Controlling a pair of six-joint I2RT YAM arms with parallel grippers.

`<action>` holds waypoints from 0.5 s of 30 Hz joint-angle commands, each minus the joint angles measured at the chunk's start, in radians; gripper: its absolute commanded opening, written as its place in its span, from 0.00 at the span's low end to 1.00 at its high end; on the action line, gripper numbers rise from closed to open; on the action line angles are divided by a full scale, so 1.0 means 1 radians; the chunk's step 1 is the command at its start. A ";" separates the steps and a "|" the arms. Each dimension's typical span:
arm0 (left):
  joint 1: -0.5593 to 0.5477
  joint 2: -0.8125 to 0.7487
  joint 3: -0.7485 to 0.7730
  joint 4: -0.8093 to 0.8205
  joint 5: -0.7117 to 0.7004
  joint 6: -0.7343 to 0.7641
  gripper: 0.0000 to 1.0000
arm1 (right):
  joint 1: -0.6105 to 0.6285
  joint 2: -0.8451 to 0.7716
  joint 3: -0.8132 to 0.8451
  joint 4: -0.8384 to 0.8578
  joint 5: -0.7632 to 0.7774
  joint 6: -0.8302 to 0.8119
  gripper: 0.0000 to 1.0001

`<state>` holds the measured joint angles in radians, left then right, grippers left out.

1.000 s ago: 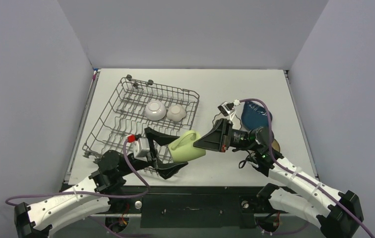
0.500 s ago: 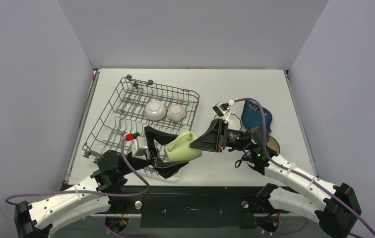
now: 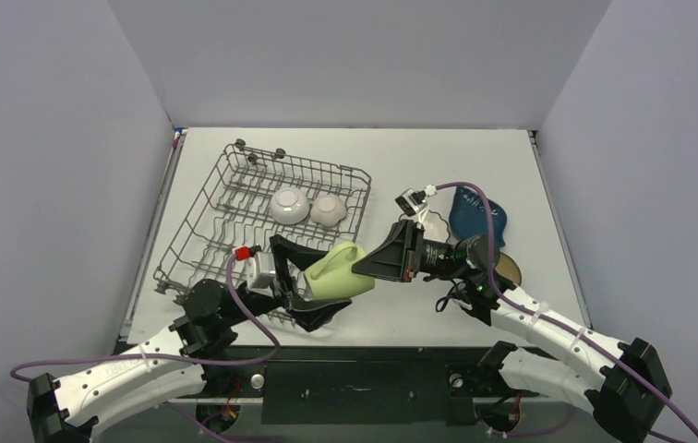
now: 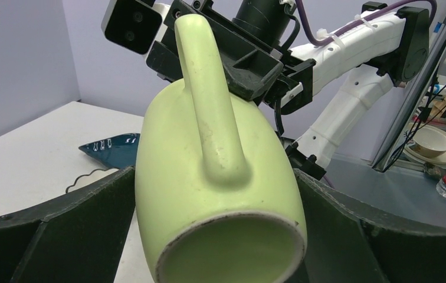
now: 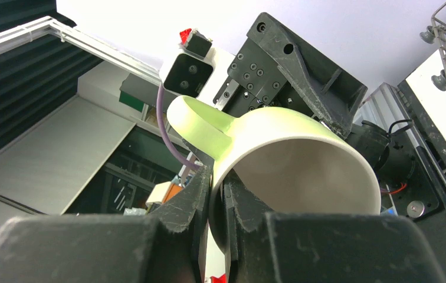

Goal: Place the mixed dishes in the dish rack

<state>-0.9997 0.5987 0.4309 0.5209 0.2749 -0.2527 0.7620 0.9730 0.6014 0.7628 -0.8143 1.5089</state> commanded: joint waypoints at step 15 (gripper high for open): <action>0.002 0.004 0.062 0.016 0.019 -0.022 0.36 | 0.036 -0.017 0.053 0.006 0.069 -0.091 0.00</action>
<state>-0.9947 0.5987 0.4328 0.4961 0.2665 -0.2539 0.7788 0.9760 0.6018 0.7372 -0.7792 1.4712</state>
